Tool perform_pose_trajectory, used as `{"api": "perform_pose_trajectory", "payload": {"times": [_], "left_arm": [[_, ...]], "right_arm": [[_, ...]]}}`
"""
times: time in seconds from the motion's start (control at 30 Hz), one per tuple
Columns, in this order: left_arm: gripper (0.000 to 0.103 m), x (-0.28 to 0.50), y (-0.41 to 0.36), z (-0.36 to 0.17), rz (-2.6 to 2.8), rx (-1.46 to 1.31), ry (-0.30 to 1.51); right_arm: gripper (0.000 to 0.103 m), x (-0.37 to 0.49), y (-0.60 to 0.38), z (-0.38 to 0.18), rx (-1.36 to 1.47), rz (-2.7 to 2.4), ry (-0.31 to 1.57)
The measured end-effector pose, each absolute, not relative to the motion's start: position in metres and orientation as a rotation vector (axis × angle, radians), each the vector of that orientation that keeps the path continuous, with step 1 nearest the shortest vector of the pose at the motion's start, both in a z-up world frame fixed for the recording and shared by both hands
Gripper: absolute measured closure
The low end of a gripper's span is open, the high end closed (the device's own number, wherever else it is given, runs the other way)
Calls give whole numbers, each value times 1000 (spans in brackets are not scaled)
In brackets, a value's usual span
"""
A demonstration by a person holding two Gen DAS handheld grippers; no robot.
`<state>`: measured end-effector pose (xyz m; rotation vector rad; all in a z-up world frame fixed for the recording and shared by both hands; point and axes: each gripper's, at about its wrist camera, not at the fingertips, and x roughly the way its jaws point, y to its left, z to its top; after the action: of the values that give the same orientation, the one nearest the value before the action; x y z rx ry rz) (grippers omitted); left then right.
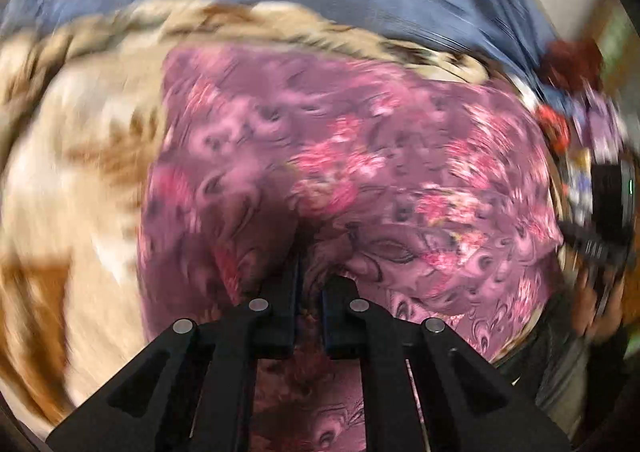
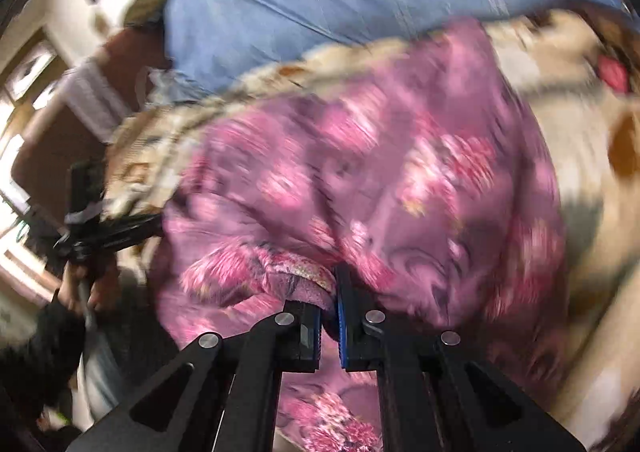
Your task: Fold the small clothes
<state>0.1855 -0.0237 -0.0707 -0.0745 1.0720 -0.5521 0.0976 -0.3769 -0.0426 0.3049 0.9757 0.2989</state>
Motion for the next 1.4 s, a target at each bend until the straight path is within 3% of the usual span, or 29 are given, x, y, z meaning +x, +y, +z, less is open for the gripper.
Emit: {"api": "perform_pose_trajectory", "payload": {"times": [0.07,0.13,0.27,0.3,0.33,0.4,0.67,0.77,0.83,1.03,1.07,1.1,1.13,1.17,1.4], "left_arm": [[94,178,-18,-48,-550,-142,979],[83,170,-13,-38,-501,-161,918],[80,155,-2,-53,-433,-202,1016],[77,146,5,-52,-439,-241,1002],[66,136,13,-53,-431,-279,990],[56,120,24,-54,-403,-337,995],[56,130,9,-69,-457,-569,1103],[55,137,-4,-67,-513,-643,1106],[52,139,-11,-66,-539,-678,1103],[53,149,-10,-65,-437,-762,1059],[55,154,-13,-68,-424,-736,1086],[69,157,-15,-71,-422,-727,1100],[92,159,-17,-73,-442,-716,1106],[97,160,-18,-70,-459,-690,1105],[98,148,7,1,-522,-554,897]], "right_arm": [[93,87,-376,-31,342,333,928],[83,83,-372,-31,335,326,914],[78,60,-377,-30,400,287,914],[68,49,-384,-23,441,296,872],[41,36,-392,-16,488,291,830],[21,23,-406,-7,546,263,762],[22,63,-462,-23,752,82,743],[29,70,-461,-44,785,98,763],[44,69,-459,-50,791,108,778],[48,76,-460,-63,819,124,807],[51,75,-458,-64,806,125,817],[71,78,-453,-63,772,130,835],[92,78,-448,-61,733,124,846],[94,77,-445,-56,691,113,840],[97,45,-445,-2,709,255,769]]}}
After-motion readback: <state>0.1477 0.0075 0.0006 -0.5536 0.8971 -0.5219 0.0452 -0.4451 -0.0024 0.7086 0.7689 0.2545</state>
